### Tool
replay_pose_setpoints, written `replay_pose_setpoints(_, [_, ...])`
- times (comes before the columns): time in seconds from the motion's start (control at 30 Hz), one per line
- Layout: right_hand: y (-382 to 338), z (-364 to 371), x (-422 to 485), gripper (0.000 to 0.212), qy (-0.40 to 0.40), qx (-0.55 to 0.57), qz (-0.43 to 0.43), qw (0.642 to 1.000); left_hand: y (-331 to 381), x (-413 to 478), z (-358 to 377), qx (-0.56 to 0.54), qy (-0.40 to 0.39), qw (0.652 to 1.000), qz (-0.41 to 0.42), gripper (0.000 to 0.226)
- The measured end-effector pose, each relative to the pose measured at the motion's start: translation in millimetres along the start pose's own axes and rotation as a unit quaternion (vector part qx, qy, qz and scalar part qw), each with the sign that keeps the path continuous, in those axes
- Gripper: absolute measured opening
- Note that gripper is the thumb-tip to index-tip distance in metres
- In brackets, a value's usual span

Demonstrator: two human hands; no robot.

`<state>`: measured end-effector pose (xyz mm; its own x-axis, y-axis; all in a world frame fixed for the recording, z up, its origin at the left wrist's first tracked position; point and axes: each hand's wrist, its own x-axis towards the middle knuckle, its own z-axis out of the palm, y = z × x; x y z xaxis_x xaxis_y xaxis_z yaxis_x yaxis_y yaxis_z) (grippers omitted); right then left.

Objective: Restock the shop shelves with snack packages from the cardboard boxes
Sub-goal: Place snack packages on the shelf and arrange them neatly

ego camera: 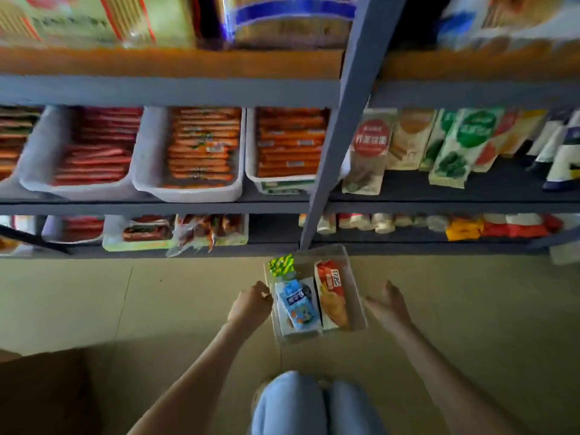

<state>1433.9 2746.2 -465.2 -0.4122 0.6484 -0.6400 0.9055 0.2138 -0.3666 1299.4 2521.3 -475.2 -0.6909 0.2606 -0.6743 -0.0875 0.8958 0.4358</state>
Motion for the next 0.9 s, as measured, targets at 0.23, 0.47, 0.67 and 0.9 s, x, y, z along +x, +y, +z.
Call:
replay_pose_setpoints(0.23, [59,173,163,0.071,-0.019,0.022,-0.018,0.999,-50,154,143,-0.027,-0.034,0.999,0.023,0.028])
replay_pose_setpoints(0.47, [96,289,276,0.113,0.018,-0.018,0.036,0.999,-76,261,221,0.141,-0.008,0.977,0.157,0.031])
replay_pose_setpoints(0.67, [99,289,278,0.113,0.051,-0.095,0.026,0.994,-74,257,240,0.116,-0.041,0.981,0.151,0.03])
replay_pose_setpoints(0.9, [55,206,184,0.099,0.102,-0.044,-0.041,0.993,-38,179,169,0.069,-0.031,0.993,0.088,0.03])
